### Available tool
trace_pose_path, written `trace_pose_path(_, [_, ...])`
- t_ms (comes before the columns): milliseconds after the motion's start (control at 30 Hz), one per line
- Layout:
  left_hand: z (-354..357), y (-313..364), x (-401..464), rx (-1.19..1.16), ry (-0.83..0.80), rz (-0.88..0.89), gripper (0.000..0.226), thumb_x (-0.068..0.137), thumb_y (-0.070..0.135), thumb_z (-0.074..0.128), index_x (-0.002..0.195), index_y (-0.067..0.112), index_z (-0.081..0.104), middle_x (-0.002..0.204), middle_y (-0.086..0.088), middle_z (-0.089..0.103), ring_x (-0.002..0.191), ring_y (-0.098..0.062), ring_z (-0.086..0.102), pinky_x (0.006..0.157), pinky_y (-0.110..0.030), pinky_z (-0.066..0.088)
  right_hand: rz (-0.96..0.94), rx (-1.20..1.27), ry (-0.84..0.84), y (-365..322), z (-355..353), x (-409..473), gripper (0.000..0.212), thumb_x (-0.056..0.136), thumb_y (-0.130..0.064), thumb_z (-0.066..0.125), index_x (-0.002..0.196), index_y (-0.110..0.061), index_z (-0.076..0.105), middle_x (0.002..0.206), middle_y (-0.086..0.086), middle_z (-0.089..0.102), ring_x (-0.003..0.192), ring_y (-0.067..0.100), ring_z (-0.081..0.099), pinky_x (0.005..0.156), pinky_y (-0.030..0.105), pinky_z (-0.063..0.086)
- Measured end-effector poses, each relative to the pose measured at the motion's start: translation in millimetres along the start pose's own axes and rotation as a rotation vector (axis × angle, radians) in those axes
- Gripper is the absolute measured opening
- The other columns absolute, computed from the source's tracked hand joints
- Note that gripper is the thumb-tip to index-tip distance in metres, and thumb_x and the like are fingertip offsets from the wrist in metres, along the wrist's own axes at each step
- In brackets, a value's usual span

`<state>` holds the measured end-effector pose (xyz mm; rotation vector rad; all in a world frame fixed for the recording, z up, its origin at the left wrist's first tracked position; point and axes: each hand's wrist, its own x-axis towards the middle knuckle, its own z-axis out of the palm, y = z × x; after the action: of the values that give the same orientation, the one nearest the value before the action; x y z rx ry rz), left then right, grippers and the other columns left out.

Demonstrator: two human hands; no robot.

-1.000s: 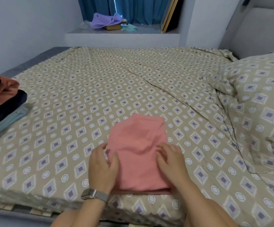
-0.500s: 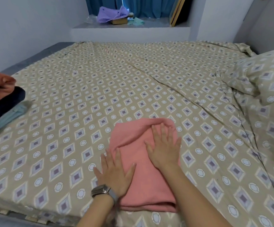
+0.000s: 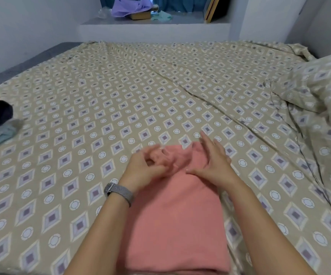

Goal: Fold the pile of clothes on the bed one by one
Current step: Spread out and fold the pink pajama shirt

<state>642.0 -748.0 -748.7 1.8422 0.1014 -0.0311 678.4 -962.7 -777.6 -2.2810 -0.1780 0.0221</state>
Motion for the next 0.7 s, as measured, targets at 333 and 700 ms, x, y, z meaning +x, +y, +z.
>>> trace_pose_path(333, [10, -5, -13, 0.592, -0.434, 0.132, 0.025, 0.071, 0.020, 0.065, 0.094, 0.029, 0.068, 0.099, 0.013, 0.055, 0.098, -0.007, 0.050, 0.089, -0.016, 0.039, -0.131, -0.323, -0.244, -4, -24, -2, 0.015, 0.068, -0.033, 0.063, 0.078, -0.026, 0.071, 0.100, -0.016, 0.054, 0.107, 0.008, 0.035, 0.083, 0.030, 0.016])
trace_pose_path(700, [2, -31, -5, 0.733, -0.500, 0.261, 0.041, 0.068, 0.037, 0.044, 0.089, 0.011, 0.069, 0.092, -0.001, 0.070, 0.088, -0.020, 0.062, 0.082, -0.036, 0.049, -0.065, -0.137, -0.239, -7, -27, 0, 0.046, 0.070, -0.049, 0.054, 0.052, -0.016, 0.028, 0.056, -0.004, 0.032, 0.063, 0.013, 0.041, 0.075, 0.037, 0.030])
